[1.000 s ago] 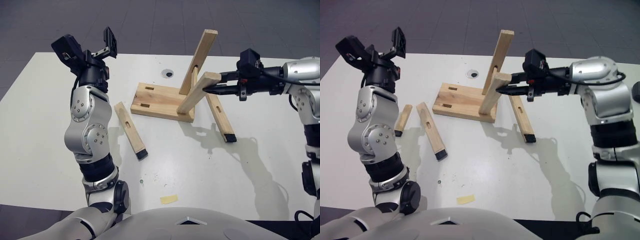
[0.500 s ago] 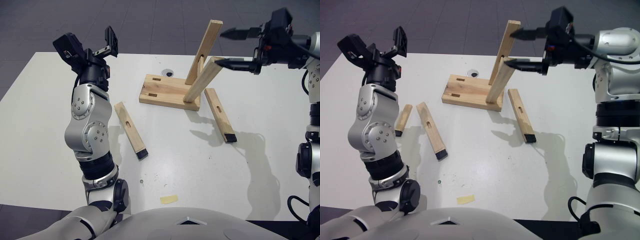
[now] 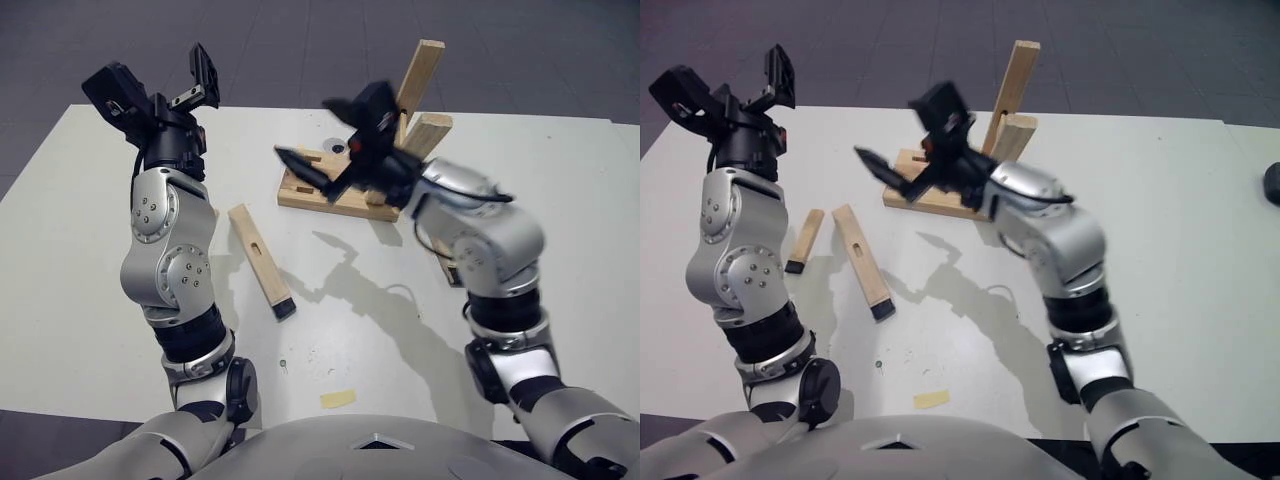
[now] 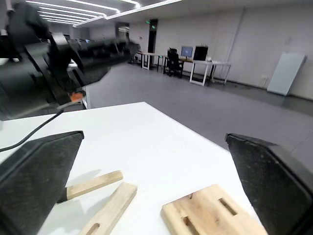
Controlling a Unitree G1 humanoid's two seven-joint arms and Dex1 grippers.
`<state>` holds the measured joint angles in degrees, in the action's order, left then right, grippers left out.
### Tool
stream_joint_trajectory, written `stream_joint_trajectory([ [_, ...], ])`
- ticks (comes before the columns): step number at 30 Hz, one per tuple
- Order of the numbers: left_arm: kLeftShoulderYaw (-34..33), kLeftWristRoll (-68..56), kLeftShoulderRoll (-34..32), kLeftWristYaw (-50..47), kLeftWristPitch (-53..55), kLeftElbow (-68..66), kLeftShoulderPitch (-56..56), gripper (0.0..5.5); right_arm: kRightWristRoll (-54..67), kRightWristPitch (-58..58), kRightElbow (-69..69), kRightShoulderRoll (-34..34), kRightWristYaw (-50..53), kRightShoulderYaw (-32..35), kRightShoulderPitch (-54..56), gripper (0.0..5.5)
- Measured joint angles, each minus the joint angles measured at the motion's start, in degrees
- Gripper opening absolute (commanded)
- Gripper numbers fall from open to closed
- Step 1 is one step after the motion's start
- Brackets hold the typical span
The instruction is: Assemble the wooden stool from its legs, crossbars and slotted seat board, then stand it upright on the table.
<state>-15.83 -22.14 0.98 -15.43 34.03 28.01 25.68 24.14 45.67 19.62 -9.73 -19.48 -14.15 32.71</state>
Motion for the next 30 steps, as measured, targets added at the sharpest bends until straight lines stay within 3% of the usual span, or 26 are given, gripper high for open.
stream_joint_trajectory([
  [9,1.1,1.1,0.3,-0.3,0.0,-0.2,-0.3,5.40,-6.4,3.3,-18.3,12.8,12.3,-1.0,-1.2,5.38],
  [18,3.7,5.2,0.0,-0.5,0.0,-0.9,-0.8,5.40,-17.1,-1.6,-33.5,8.1,5.3,-8.5,8.0,5.38],
  [30,4.3,6.4,0.7,-0.3,-0.1,-2.2,-1.0,5.40,-21.8,-6.2,-46.3,8.2,-3.9,-9.0,11.4,5.38],
])
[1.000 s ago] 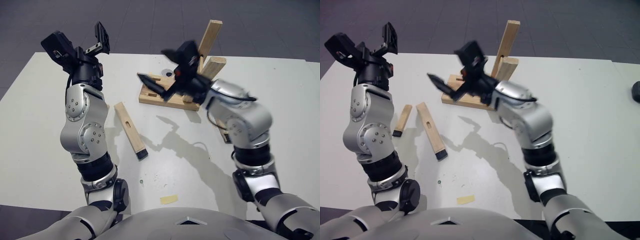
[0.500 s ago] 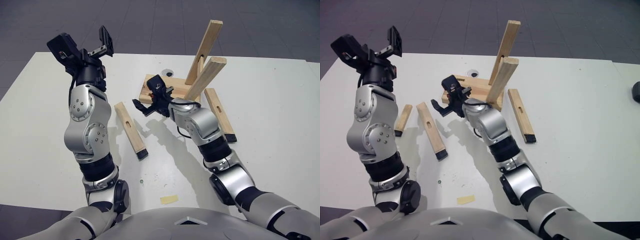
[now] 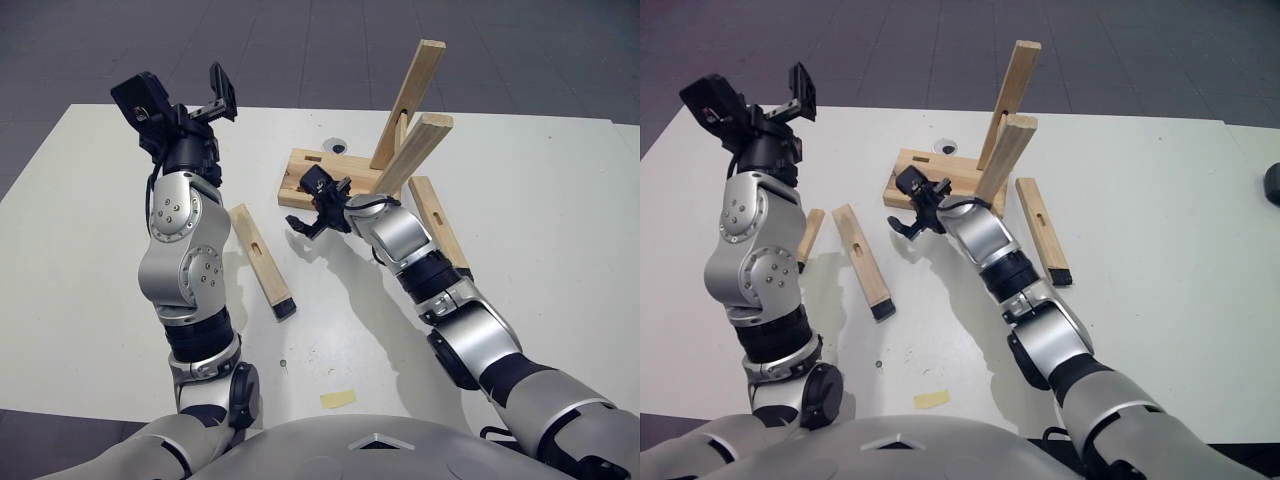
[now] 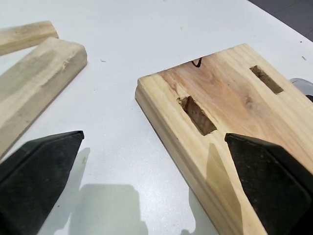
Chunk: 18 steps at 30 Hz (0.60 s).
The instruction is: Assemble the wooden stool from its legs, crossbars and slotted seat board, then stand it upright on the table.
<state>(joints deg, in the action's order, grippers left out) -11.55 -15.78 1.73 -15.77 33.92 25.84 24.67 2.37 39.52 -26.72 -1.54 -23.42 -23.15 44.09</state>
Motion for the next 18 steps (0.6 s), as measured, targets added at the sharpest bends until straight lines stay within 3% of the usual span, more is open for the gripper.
stream_joint_trajectory([
  [5,0.1,0.0,0.2,0.1,0.0,-0.3,0.0,5.40,-0.7,-2.1,-4.8,1.8,-2.4,0.7,2.4,5.38],
  [10,-0.1,0.0,0.2,0.0,0.0,-0.4,0.0,5.40,1.0,2.7,-10.4,3.4,-1.0,6.9,5.6,5.38],
  [18,-1.4,0.0,0.9,-1.0,0.1,-0.8,0.0,5.40,4.2,14.9,-8.4,1.5,-7.9,9.2,8.5,5.38],
])
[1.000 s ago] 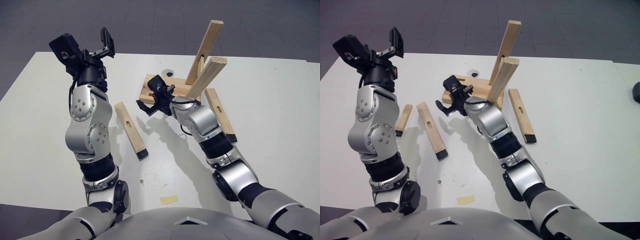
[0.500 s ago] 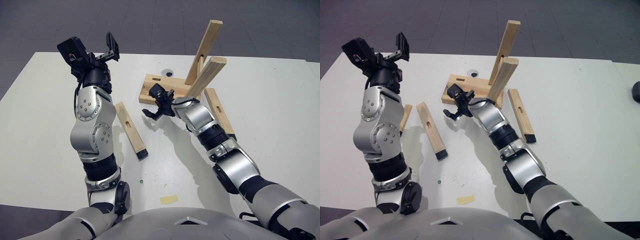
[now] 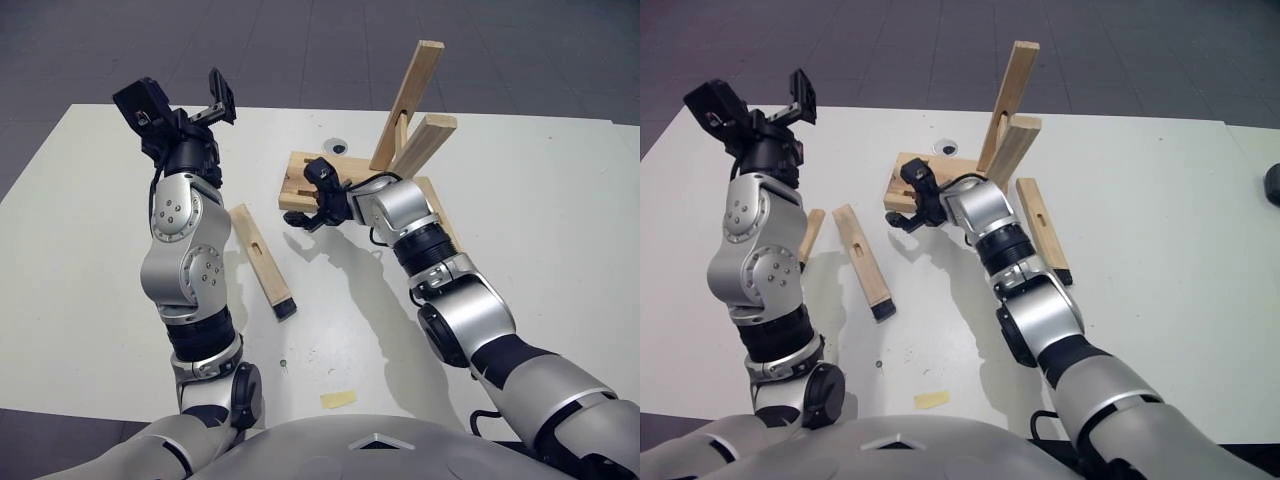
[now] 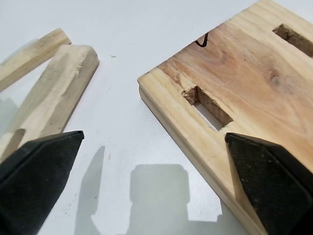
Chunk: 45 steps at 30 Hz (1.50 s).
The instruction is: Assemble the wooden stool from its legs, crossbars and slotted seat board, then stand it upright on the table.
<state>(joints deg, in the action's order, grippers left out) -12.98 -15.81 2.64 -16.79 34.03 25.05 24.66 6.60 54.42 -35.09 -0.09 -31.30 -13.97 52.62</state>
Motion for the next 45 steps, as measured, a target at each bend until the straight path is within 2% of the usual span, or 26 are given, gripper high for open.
stream_joint_trajectory([
  [3,-0.3,0.0,0.2,-0.3,0.1,0.0,0.0,5.40,2.1,7.2,3.9,-2.0,-2.6,0.0,0.2,5.38],
  [8,-1.0,0.0,0.6,-0.5,0.5,0.0,0.0,5.40,7.8,22.2,19.9,-9.5,-6.5,-1.6,-4.7,5.38],
  [12,-1.1,0.0,0.6,-0.5,1.9,0.2,-0.6,5.40,14.0,32.1,36.7,-21.6,-9.9,-4.4,-10.6,5.38],
  [15,-1.1,0.1,0.5,-0.4,2.8,0.7,-1.1,5.40,14.8,30.9,45.7,-33.7,-10.9,-8.0,-13.4,5.38],
  [17,-1.1,0.5,0.3,-0.4,2.9,0.8,-1.6,5.40,14.6,27.3,49.2,-38.5,-11.3,-6.0,-13.5,5.38],
  [18,-1.1,0.5,0.4,-0.5,3.0,0.8,-1.7,5.40,15.0,25.7,50.0,-38.3,-11.1,-3.8,-12.6,5.38],
  [20,-1.2,0.5,0.5,-0.5,3.0,1.0,-1.8,5.40,14.6,21.2,48.4,-33.2,-7.2,0.5,-9.7,5.38],
  [22,-1.2,0.8,0.7,-0.7,2.9,1.0,-1.8,5.40,12.4,17.9,42.4,-24.7,-0.8,2.1,-8.0,5.38],
  [27,-1.4,1.0,0.9,-1.0,2.9,0.5,-1.5,5.40,6.2,12.6,24.4,-9.2,15.4,4.8,-9.5,5.38],
  [30,-1.1,1.0,0.8,-0.8,2.9,0.4,-0.7,5.40,3.8,8.5,17.7,-4.4,22.2,7.5,-9.8,5.38],
  [35,-1.2,1.0,0.5,-0.4,2.9,0.1,-0.2,5.40,2.2,7.6,15.5,-3.5,20.2,4.4,-8.7,5.38],
  [42,-1.3,1.0,0.0,-0.2,3.0,-0.5,0.5,5.40,7.7,11.3,22.8,-8.8,0.6,-6.5,-9.0,5.38],
  [45,-1.2,1.0,-0.1,-0.1,3.2,-0.7,0.7,5.40,9.0,12.2,25.0,-12.8,-4.5,-8.7,-9.1,5.38],
])
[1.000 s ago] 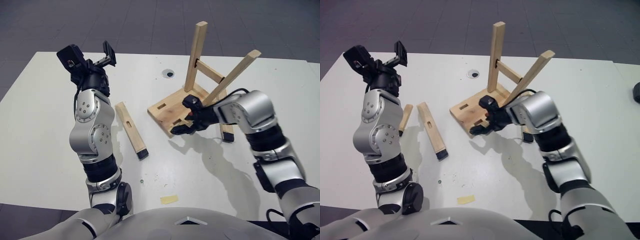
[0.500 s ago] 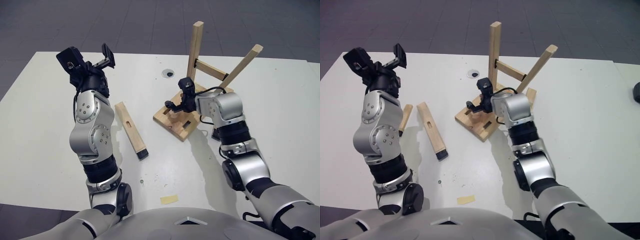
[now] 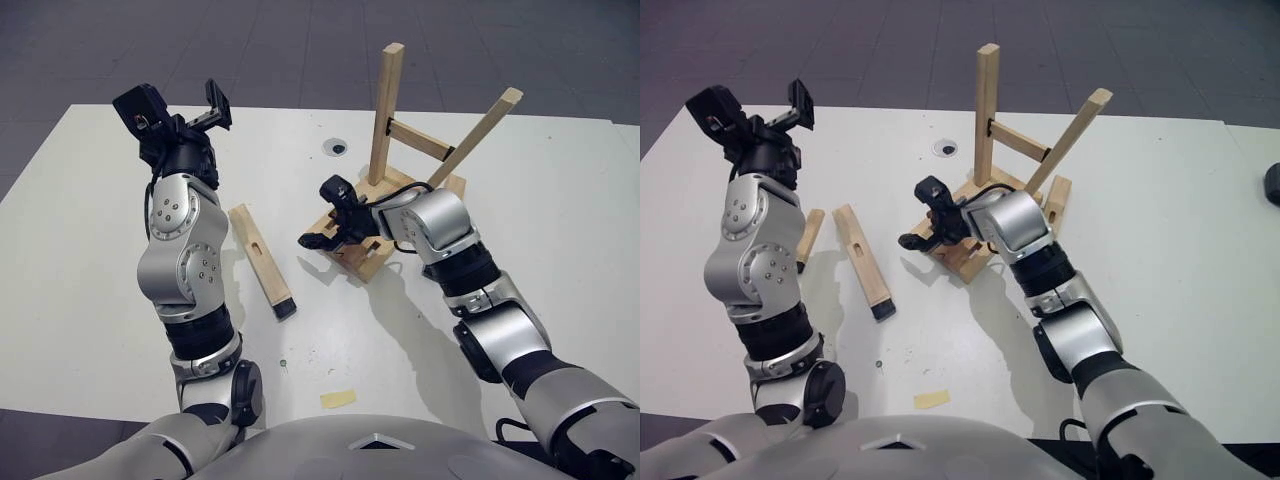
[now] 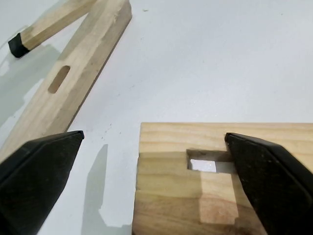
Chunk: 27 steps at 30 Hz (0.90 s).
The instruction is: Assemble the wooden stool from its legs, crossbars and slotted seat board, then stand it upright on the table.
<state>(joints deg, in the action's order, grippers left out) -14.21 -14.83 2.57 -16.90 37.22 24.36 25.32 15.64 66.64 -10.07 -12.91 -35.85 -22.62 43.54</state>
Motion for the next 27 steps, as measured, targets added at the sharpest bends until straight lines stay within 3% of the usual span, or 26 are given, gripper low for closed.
stream_joint_trajectory([
  [5,-0.1,0.0,-0.3,0.1,0.2,-0.1,0.1,5.40,2.6,1.8,3.1,-6.8,-6.9,-0.3,-1.1,5.38],
  [13,-0.1,0.0,-0.3,0.0,0.2,-0.5,0.1,5.40,2.8,2.7,5.3,-8.5,-9.8,-4.1,-0.8,5.38],
  [24,-0.4,0.1,0.4,-0.6,0.2,0.2,-0.4,5.40,-3.4,-5.5,9.3,-27.7,-24.1,-18.8,3.6,5.38],
  [27,-0.3,0.2,0.6,-0.6,0.2,0.3,-0.7,5.40,-2.1,-5.9,14.9,-30.5,-26.9,-17.8,1.7,5.38],
])
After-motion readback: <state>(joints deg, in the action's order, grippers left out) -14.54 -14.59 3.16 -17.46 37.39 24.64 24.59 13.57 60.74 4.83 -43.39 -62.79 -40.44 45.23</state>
